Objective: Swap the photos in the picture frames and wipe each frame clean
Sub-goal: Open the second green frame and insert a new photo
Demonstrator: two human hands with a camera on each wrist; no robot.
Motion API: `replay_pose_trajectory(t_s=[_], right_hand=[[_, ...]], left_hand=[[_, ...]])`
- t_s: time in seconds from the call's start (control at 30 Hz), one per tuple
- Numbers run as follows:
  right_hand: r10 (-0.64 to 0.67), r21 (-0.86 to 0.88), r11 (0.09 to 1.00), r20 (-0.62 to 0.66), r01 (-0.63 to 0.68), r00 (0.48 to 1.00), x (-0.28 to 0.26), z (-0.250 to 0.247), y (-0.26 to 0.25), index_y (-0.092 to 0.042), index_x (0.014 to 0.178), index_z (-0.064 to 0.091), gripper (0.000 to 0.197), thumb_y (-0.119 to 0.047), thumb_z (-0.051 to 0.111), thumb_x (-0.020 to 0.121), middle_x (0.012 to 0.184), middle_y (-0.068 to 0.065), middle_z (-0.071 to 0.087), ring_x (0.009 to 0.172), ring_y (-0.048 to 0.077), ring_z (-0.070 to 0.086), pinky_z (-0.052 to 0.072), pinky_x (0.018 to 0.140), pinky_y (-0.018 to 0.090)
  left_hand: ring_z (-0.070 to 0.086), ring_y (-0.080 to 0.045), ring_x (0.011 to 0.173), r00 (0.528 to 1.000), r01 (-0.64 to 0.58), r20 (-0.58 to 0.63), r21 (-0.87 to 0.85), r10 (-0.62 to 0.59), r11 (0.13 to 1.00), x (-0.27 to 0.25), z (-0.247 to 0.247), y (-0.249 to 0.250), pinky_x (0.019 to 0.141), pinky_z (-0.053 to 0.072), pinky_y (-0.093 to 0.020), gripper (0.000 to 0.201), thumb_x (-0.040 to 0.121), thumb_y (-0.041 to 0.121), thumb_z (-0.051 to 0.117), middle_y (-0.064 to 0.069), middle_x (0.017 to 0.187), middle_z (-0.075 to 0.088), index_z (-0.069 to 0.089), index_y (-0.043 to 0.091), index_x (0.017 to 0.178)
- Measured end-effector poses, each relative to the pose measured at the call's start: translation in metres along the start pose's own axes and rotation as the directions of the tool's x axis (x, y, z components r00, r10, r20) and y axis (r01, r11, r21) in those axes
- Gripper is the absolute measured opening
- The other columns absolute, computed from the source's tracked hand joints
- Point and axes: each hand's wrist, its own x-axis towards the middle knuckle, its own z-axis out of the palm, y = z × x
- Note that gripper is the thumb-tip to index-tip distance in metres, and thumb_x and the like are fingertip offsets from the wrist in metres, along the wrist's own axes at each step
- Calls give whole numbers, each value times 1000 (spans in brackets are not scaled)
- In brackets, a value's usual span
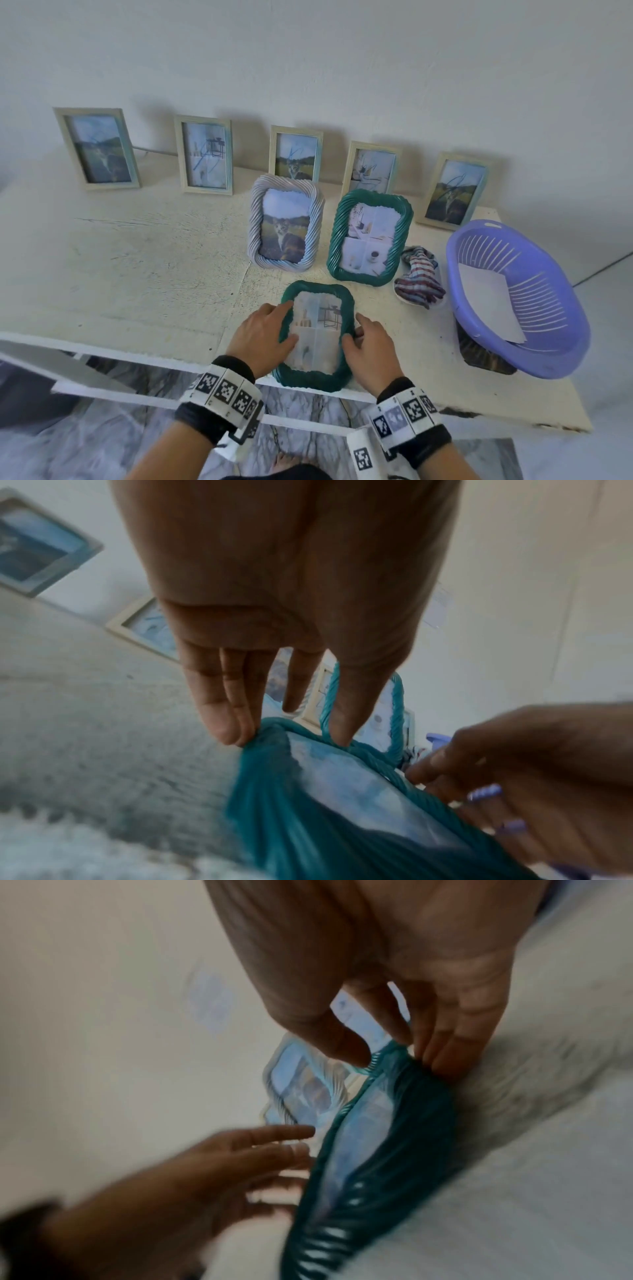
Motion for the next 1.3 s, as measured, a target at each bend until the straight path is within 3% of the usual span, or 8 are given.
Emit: replay_pose_trajectory(t_s=[0.13,0.33,0.5,0.67,0.87,1.03,1.13,1.3], right_hand=[[227,493,847,-1,-197,974,3,-9,1,-14,96,65,12,-9,56,90,94,9,68,88,23,64,53,85,44],[17,848,514,136,-126,991,-16,-29,-26,-22,112,55,16,-25,51,97,104,15,69,91,28,66,54,72,43],[-159,818,568,3,90,987,-27,-33,-45,-12,114,57,25,-23,59,91,113,12,65,101,32,65,56,79,53],[-243,579,778,-83,246,966,-33,-38,-52,-28,111,58,26,-21,68,88,98,-9,65,86,18,66,59,69,42],[-342,222,894,-222,389,913,-31,-68,-42,-27,101,66,19,-17,68,85,71,-7,58,62,10,56,44,58,20],[-355,-239,927,-314,289,880,-28,-77,-40,-27,100,72,16,-21,67,86,54,-12,57,47,3,46,34,47,16],[-196,250,937,-201,244,960,-34,-67,-50,-18,107,69,19,-18,54,97,69,-4,71,52,13,65,55,52,39],[-4,881,468,81,-70,997,-30,-60,-61,-16,116,67,41,-40,39,100,109,9,72,102,26,68,51,89,44]], left_hand=[[53,-24,115,1000,26,-2,-165,-26,986,-4,10,9,96,45,-37,80,84,68,48,-3,132,56,30,24,148],[48,-16,128,994,104,101,-684,-48,722,-3,10,38,108,40,-39,112,57,90,55,-1,144,47,26,33,148],[58,-9,118,992,118,127,-936,4,330,-5,0,58,99,48,-41,103,60,80,63,4,134,57,29,37,147],[54,-28,126,987,126,141,-976,76,181,-8,-6,65,105,40,-58,85,73,71,67,-6,137,57,40,31,143],[60,-12,100,997,58,68,-960,28,275,-8,-18,65,86,47,-38,104,51,81,69,8,107,65,41,37,141],[54,6,107,999,41,51,-939,19,343,-13,-24,68,77,45,-18,104,50,69,66,6,132,53,32,40,144],[51,11,111,999,-32,-20,-904,31,427,-16,-22,71,83,47,-14,102,52,69,72,13,133,49,28,45,141],[43,-1,128,981,-135,-191,-785,-29,604,-26,-17,57,104,42,-32,108,56,80,68,14,143,40,20,46,147]])
